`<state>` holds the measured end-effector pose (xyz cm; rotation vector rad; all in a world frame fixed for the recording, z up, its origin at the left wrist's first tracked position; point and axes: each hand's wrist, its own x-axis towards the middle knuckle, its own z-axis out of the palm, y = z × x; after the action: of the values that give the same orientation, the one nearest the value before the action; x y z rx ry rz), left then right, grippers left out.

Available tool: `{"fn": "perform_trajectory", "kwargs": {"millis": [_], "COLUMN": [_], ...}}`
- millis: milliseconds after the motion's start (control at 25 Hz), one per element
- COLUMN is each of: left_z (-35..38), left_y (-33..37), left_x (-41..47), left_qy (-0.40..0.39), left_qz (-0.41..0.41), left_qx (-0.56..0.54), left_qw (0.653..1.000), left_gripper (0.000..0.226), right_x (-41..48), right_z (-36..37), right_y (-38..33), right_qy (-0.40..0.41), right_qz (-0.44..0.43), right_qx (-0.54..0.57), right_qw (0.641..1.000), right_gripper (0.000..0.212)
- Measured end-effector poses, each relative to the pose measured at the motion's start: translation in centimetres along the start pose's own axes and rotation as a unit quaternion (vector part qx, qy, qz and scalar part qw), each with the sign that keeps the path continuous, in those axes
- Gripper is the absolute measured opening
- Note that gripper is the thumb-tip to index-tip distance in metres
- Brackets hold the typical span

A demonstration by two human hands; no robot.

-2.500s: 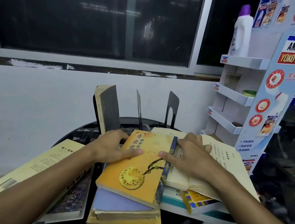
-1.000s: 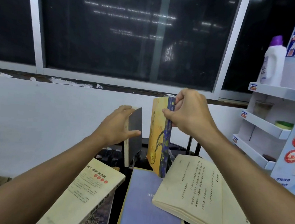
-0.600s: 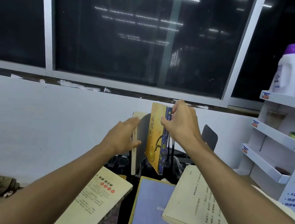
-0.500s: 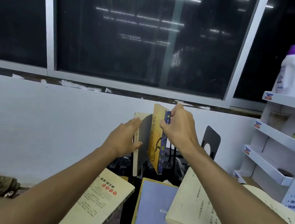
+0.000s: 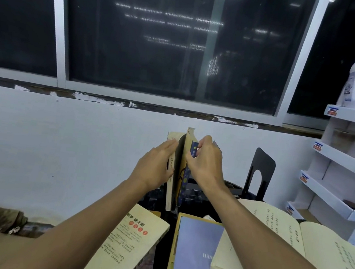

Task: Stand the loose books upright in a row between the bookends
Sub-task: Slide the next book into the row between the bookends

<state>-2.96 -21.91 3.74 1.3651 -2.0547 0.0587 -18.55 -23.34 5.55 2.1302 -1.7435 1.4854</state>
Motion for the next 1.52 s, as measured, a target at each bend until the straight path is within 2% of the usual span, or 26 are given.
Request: {"fn": "perform_trajectory", "kwargs": {"millis": [360,520,760,1040,1520], "left_z": [0.3,0.6,0.9,0.8,1.2], "left_y": [-0.1,-0.5,-0.8,-0.2,-0.7], "left_x": [0.0,0.1,0.2,0.1,0.3], "left_qy": [0.016,0.010,0.009,0.014,0.027], "left_qz": [0.005,-0.007,-0.010,-0.005,0.004], "left_qx": [-0.012,-0.015,-0.015,-0.019,-0.027], "left_qw": [1.000,1.000,1.000,1.000,0.999], "left_gripper": [0.077,0.077,0.078,0.079,0.079], "right_x": [-0.5,-0.8,-0.9,-0.8,-0.4], "right_z": [1.7,1.8,0.9,-0.1,0.9], "right_y": [1.1,1.1,1.7,2.9,2.1], "right_qy": [-0.034,-0.048,-0.120,-0.222,-0.237], "right_qz": [0.030,0.014,-0.043,-0.047,-0.070], "right_qx": [0.031,0.038,0.070,0.072,0.091], "right_qw": [0.998,0.998,0.989,0.971,0.965], "right_gripper": [0.024,0.028,0.050,0.073,0.075]}}
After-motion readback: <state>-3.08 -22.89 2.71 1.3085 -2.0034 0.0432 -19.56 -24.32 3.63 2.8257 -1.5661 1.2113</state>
